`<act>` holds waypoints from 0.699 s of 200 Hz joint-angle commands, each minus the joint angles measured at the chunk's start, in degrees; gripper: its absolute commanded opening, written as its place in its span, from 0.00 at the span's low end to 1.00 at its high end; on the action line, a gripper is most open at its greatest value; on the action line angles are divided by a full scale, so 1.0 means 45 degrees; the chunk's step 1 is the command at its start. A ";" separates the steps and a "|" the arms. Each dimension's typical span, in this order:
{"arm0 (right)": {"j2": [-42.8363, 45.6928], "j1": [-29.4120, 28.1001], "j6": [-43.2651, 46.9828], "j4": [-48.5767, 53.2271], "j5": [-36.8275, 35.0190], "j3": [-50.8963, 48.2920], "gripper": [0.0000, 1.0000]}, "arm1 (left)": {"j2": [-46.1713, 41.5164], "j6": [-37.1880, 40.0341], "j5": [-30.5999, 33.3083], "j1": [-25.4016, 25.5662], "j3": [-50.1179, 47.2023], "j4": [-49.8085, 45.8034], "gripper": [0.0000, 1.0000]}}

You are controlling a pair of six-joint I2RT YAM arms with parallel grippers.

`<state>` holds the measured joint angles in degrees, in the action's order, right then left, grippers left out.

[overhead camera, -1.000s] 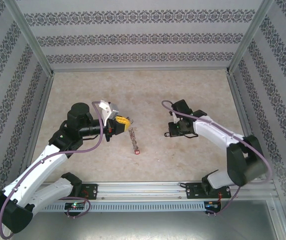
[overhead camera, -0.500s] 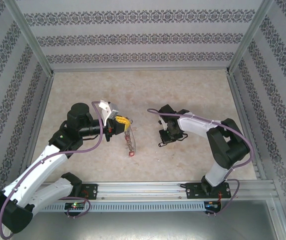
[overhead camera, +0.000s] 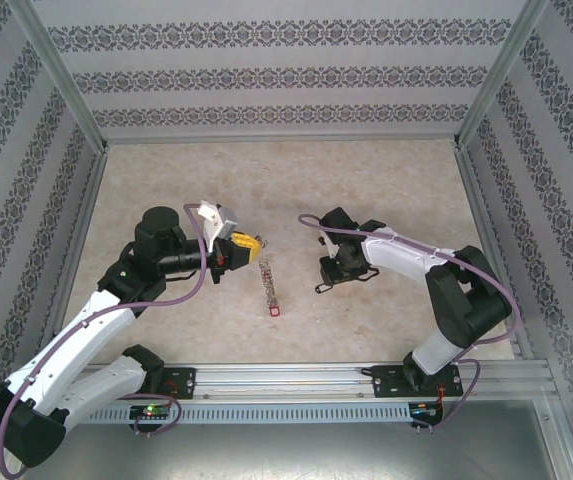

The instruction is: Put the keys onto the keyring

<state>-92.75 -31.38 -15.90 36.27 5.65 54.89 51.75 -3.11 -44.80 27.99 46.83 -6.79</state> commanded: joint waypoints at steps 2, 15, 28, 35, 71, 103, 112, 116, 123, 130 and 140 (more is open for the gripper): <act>-0.0323 -0.0039 -0.0129 -0.0164 0.0257 0.0120 0.27 | -0.0219 -0.0052 -0.0174 -0.0171 0.0073 0.1000 0.00; -0.0407 -0.0074 -0.0182 -0.0266 0.0296 0.0125 0.27 | -0.0224 -0.0058 -0.0175 -0.0179 0.0069 0.1002 0.00; -0.0477 -0.0070 -0.0230 -0.0272 0.0288 0.0106 0.25 | -0.0217 -0.0051 -0.0176 -0.0179 0.0063 0.1001 0.00; -0.0534 -0.0062 -0.0229 -0.0203 0.0269 0.0120 0.24 | -0.0227 -0.0063 -0.0174 -0.0169 0.0053 0.1012 0.00; -0.0604 -0.0059 -0.0251 -0.0227 0.0238 0.0043 0.20 | -0.0216 -0.0031 -0.0184 -0.0182 0.0063 0.1022 0.00; -0.0831 -0.0037 -0.0177 -0.0267 0.0302 0.0172 0.17 | -0.0226 -0.0012 -0.0149 -0.0183 0.0093 0.0995 0.00; -0.0834 -0.0037 -0.0177 -0.0267 0.0307 0.0184 0.16 | -0.0224 -0.0029 -0.0153 -0.0176 0.0084 0.0990 0.00; -0.0834 -0.0029 -0.0168 -0.0267 0.0306 0.0174 0.16 | -0.0232 -0.0022 -0.0144 -0.0169 0.0085 0.0990 0.00; -0.0830 -0.0020 -0.0172 -0.0271 0.0300 0.0149 0.16 | -0.0244 -0.0015 -0.0129 -0.0181 0.0082 0.0981 0.00; -0.0787 -0.0030 -0.0196 -0.0300 0.0322 0.0134 0.16 | -0.0237 -0.0026 -0.0109 -0.0175 0.0095 0.0985 0.00; -0.0720 -0.0002 -0.0197 -0.0362 0.0326 0.0106 0.17 | -0.0231 -0.0025 -0.0112 -0.0178 0.0063 0.1010 0.00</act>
<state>-95.74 -31.38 -16.36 35.31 6.52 54.89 51.75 -3.11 -44.77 27.99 46.83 -6.79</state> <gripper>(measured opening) 0.164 0.047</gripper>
